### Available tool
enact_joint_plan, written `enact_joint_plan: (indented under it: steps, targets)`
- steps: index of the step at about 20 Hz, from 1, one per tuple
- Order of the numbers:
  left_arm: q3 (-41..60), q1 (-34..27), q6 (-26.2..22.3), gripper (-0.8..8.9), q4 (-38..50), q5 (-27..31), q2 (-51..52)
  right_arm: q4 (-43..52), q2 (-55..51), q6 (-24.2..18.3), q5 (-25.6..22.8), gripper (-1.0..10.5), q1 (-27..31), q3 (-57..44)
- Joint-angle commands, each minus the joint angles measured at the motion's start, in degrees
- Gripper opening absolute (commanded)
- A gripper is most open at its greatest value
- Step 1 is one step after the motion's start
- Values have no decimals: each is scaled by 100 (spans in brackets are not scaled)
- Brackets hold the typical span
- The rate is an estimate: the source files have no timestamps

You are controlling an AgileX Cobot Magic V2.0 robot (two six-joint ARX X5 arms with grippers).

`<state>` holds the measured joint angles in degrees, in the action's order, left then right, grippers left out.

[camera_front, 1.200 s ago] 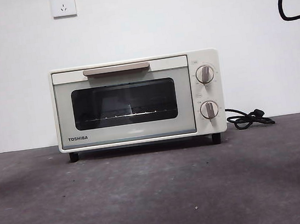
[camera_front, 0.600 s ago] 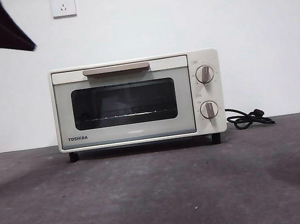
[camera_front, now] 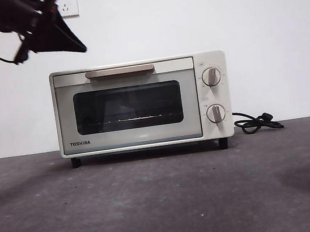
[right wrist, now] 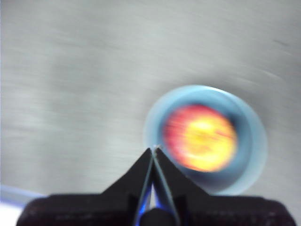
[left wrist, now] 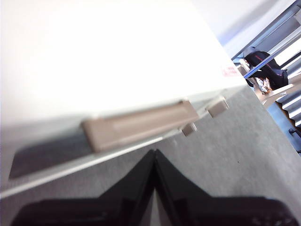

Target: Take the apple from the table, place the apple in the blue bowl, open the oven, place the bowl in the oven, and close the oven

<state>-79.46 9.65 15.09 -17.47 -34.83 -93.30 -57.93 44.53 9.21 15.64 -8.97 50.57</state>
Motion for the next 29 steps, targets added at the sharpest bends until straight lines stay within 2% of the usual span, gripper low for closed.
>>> enact_joint_plan:
  steps: [1, 6, 10, 15, 20, 24, 29]
  targets:
    - [-337, 92, 11, -6, -81, -15, -435, 140, -177, 278, 356, -11, -2, 20]
    - [-723, 192, 20, -6, 55, 24, -1054, 48, -433, 420, 389, -11, -2, 20]
    - [-737, 243, -50, -6, -319, 42, -1270, 7, -481, 431, 387, -11, -2, 20]
    - [-734, 446, -938, -6, -1331, 682, -1248, 72, -479, 431, 302, -11, -2, 20]
    - [-664, 658, -1150, -6, -1635, 800, -1165, 63, -481, 428, 297, -11, -2, 20]
    - [146, 745, -1073, -6, -1115, 1104, -647, 50, -479, 428, 297, -11, -2, 20]
    - [1609, 678, -802, -6, -98, 1117, 94, 52, -479, 422, 297, -11, -2, 20]
